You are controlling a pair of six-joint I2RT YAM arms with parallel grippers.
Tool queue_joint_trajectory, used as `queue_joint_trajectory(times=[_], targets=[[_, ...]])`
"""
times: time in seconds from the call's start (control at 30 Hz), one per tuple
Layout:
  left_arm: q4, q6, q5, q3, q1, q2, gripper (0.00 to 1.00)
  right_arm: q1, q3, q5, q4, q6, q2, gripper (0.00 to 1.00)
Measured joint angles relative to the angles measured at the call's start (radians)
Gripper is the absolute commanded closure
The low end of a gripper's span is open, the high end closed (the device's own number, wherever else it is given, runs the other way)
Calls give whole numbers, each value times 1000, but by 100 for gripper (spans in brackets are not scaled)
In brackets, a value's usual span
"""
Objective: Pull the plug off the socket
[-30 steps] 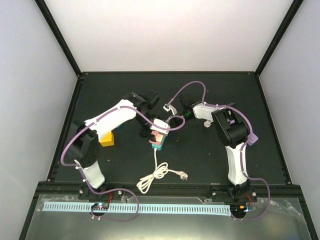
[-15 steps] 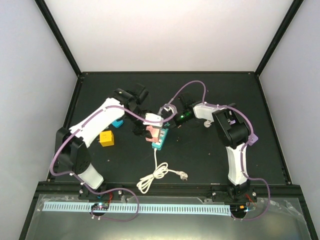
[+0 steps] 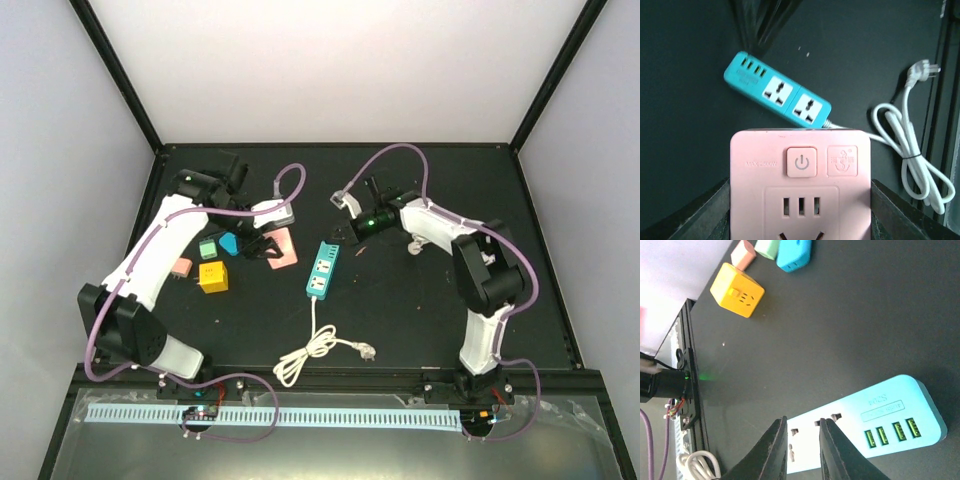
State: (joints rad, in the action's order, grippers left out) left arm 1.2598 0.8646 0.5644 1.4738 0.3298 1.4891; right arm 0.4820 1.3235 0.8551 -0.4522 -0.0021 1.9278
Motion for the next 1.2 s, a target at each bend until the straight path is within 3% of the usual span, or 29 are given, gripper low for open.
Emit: queue_joint_trajectory(times=[0.1,0.4,0.57,0.87,1.2], targets=[[0,-40,-57,-37,-19,-14,75,0,-3,-12,-14,-24,-61,75],[76,-200,-402,-89,-28,47,74,-6,-76,-79,-60,-105,-193,73],[172,-251,-502,-99,-27,46,74,-39,-100,-93,-64,-111,-195,72],[216,-321,-749,-330,0,60,72,-80,-108,-94,-63,-113,-195,72],[198,-373,-914,-372,86,157,68,-126,-109,-80,-61,-111,-195,72]])
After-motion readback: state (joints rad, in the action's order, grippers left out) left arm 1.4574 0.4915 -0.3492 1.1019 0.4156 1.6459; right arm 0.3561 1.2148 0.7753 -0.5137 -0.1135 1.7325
